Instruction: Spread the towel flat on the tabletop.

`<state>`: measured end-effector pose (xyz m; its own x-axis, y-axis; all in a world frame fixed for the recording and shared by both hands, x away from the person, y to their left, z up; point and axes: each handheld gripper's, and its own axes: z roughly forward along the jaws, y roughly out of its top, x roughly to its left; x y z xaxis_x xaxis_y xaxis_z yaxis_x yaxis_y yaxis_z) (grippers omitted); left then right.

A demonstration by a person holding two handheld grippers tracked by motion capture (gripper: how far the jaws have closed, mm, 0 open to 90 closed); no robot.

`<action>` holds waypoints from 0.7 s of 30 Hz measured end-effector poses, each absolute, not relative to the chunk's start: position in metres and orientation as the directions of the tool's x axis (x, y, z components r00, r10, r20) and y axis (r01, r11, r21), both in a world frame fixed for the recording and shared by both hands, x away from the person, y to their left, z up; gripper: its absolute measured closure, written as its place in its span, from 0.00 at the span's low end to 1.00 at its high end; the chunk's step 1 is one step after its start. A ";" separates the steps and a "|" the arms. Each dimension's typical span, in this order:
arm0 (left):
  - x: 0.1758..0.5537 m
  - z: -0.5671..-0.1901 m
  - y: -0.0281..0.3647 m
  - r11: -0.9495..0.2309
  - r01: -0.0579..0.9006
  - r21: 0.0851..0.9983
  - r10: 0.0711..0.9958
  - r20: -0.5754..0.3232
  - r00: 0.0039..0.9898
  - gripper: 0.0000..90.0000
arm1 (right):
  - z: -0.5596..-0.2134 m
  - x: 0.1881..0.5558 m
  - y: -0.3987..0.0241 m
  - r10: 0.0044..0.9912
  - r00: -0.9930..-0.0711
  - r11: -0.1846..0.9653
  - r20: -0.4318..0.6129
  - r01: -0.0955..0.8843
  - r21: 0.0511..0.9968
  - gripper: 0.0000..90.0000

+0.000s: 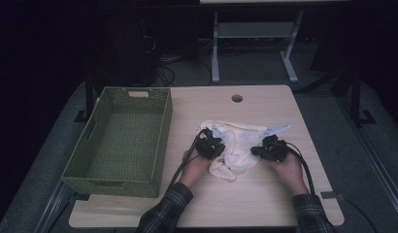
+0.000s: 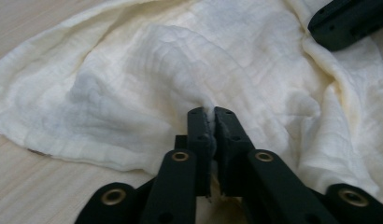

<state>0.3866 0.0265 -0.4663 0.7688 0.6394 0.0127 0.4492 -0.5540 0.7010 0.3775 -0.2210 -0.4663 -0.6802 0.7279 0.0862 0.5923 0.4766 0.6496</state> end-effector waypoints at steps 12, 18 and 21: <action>0.357 -0.455 0.046 -0.570 0.469 0.675 0.606 -0.041 0.794 0.97 | -0.463 0.353 -0.227 0.703 -0.707 0.515 0.081 0.584 0.627 1.00; 0.338 -0.448 0.057 -0.598 0.458 0.658 0.575 -0.046 0.817 0.97 | -0.461 0.330 -0.229 0.683 -0.723 0.524 0.101 0.582 0.622 1.00; 0.329 -0.445 0.064 -0.609 0.452 0.652 0.561 -0.050 0.826 0.97 | -0.461 0.320 -0.229 0.672 -0.733 0.533 0.107 0.579 0.618 1.00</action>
<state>0.3288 0.0636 -0.4453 0.8265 0.5608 -0.0495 0.4521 -0.6086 0.6520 0.3196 -0.2291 -0.4614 -0.7328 0.6720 0.1070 0.5786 0.5326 0.6177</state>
